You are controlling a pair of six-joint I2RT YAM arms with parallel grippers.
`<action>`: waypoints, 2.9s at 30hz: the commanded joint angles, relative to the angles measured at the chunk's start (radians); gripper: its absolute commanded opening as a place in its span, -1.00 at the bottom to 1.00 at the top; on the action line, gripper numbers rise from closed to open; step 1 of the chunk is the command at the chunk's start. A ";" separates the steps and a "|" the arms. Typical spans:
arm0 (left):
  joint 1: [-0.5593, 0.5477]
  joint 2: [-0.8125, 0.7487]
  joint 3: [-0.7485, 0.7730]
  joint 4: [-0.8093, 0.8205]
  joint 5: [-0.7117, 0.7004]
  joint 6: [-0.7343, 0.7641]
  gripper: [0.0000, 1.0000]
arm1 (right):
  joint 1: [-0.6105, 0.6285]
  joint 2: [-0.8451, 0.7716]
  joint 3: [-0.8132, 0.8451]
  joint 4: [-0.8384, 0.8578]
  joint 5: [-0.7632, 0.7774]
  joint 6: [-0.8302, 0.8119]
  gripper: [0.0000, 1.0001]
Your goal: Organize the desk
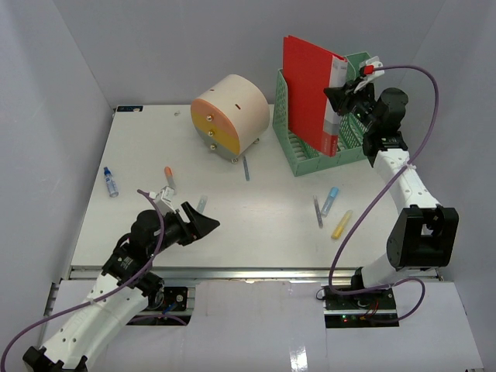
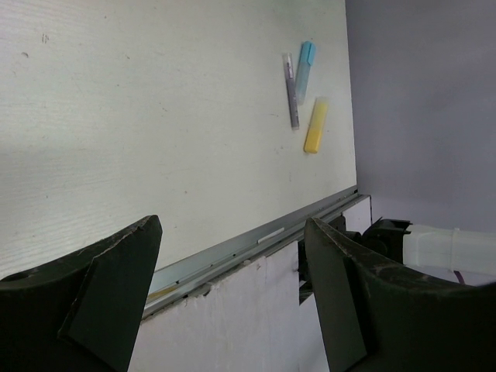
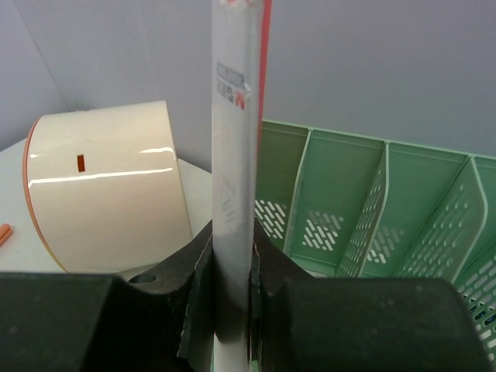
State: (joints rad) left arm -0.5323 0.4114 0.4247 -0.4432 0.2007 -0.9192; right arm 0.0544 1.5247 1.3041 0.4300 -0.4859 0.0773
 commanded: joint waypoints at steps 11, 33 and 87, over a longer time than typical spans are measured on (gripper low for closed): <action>-0.005 0.030 -0.045 0.101 0.019 -0.031 0.72 | -0.001 0.083 -0.166 0.619 -0.039 0.130 -0.84; -0.003 0.017 -0.056 0.124 0.036 -0.041 0.72 | 0.025 0.179 -0.247 0.830 0.000 0.225 -0.82; 0.438 1.010 0.683 0.657 0.483 0.380 0.54 | -0.215 -0.477 -0.622 -0.832 -0.859 -0.704 0.81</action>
State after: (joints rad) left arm -0.1565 1.3632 1.0389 0.1312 0.5668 -0.5468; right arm -0.1616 1.0874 0.6609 -0.3356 -1.3555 -0.5420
